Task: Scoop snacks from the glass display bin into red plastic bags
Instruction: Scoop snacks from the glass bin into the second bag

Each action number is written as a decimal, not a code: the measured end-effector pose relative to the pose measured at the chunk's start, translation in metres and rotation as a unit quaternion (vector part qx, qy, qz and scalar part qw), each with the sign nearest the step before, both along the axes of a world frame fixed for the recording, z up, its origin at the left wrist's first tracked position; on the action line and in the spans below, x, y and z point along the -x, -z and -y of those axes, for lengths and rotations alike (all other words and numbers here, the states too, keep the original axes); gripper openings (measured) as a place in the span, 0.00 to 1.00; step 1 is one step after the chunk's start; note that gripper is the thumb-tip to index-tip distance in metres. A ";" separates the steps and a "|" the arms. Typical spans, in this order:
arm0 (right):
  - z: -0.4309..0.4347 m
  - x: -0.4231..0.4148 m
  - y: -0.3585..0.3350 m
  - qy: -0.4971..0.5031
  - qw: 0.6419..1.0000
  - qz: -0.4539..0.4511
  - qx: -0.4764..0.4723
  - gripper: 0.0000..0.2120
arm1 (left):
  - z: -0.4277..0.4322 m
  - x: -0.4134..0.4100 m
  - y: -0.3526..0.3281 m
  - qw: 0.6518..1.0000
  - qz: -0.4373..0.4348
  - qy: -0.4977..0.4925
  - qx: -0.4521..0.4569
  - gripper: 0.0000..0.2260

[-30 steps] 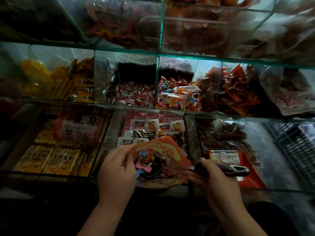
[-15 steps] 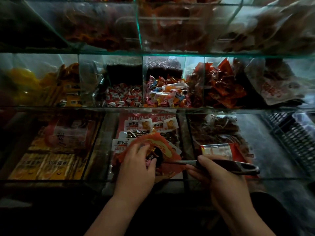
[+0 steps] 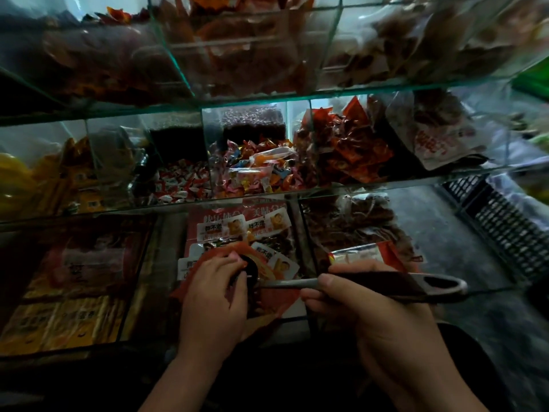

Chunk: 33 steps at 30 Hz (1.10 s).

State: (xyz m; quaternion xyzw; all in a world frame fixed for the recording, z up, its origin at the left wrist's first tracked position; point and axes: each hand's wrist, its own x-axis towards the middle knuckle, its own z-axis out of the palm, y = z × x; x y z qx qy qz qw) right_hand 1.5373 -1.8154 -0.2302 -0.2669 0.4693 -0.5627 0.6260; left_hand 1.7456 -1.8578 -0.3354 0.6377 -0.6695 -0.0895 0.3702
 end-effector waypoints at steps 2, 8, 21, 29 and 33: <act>0.000 0.002 -0.009 0.010 1.000 0.021 0.004 0.12 | 0.010 0.000 -0.015 0.999 0.003 0.020 0.044 0.10; 0.010 0.010 -0.035 0.041 0.998 0.037 0.020 0.14 | 0.052 0.006 -0.051 0.988 -0.029 0.072 0.130 0.05; 0.085 -0.005 -0.064 0.116 0.983 0.137 0.041 0.02 | 0.165 0.019 -0.088 0.983 -0.109 0.092 0.113 0.17; 0.163 -0.031 -0.043 0.178 0.978 0.077 0.080 0.02 | 0.157 -0.017 -0.052 0.992 0.025 0.125 0.020 0.23; 0.200 -0.040 -0.019 0.128 0.925 -0.292 0.204 0.06 | 0.158 -0.017 -0.050 0.988 0.052 0.142 0.021 0.27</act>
